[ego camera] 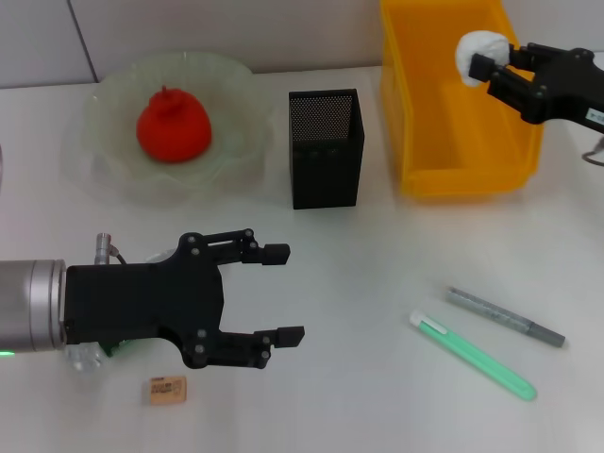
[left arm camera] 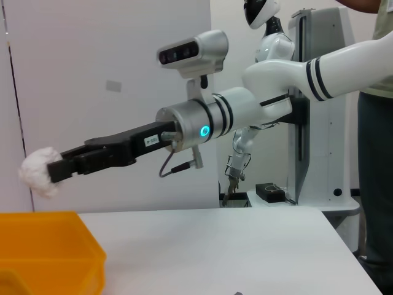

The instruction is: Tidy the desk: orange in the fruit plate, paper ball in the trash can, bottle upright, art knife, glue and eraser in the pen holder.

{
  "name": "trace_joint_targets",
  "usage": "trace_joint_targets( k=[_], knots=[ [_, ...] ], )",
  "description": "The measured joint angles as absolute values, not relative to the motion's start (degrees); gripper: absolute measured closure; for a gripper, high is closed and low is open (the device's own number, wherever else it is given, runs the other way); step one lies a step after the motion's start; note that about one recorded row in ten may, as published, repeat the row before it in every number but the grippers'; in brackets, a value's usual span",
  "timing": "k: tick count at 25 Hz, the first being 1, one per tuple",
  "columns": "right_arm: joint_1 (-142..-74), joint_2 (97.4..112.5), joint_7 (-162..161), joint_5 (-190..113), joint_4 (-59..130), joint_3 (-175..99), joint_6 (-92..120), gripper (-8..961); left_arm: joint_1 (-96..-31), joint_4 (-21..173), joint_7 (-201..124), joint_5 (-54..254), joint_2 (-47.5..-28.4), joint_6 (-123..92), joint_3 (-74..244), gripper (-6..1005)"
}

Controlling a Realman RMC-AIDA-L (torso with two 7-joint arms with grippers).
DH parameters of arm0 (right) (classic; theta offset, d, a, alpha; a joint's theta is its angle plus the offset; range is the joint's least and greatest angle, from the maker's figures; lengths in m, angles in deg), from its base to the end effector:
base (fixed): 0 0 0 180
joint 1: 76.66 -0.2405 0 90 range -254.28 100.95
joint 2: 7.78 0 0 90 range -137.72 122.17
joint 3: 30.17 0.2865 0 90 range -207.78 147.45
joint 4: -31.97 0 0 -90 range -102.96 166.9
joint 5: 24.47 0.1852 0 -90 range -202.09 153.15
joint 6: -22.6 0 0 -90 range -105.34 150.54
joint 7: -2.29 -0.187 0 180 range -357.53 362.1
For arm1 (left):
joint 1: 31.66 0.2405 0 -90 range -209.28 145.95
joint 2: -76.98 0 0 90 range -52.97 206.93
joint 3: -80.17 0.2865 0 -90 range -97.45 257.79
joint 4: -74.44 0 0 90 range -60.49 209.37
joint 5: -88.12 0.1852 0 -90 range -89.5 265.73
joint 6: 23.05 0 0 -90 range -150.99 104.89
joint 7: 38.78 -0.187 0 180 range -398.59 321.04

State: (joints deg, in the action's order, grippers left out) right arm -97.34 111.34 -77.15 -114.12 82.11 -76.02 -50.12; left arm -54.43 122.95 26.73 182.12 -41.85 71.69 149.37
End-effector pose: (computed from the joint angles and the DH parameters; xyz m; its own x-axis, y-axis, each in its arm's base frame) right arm 0.2692 0.3768 0.0273 0.7047 -0.1504 -0.6933 -0.5991 -0.6497 -0.4680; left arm -0.2031 0.2770 -0.0719 0.8479 -0.0470 0.5281 -0.0129 -0.9976 -0.0681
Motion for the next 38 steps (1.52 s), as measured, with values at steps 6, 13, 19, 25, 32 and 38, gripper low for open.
trace_joint_targets(
  k=[6,13,19,25,32,38],
  knots=[
    [-99.7,111.39,-74.3,-113.9,79.1,-76.2,-45.1,635,-54.4,123.0,26.8,182.0,-41.85,71.7,149.5,230],
    [-100.9,111.34,-73.0,-113.6,77.0,-75.7,-42.2,628,-54.4,123.0,26.9,181.8,-41.85,71.7,150.1,231],
    [-100.8,111.35,-72.8,-112.0,76.0,-74.4,-39.9,615,-54.4,123.0,26.8,181.8,-41.85,71.7,150.1,231],
    [-101.0,111.31,-72.5,-111.9,75.0,-73.3,-38.6,602,-54.3,122.9,26.7,181.8,-41.93,71.7,150.2,232],
    [-101.2,111.28,-72.0,-111.9,74.5,-73.3,-38.1,586,-54.4,122.6,26.7,181.9,-41.94,71.7,150.2,233],
    [-102.3,111.28,-71.9,-112.2,73.6,-73.5,-36.4,573,-54.6,122.3,26.7,181.9,-41.95,71.7,150.3,233]
  ],
)
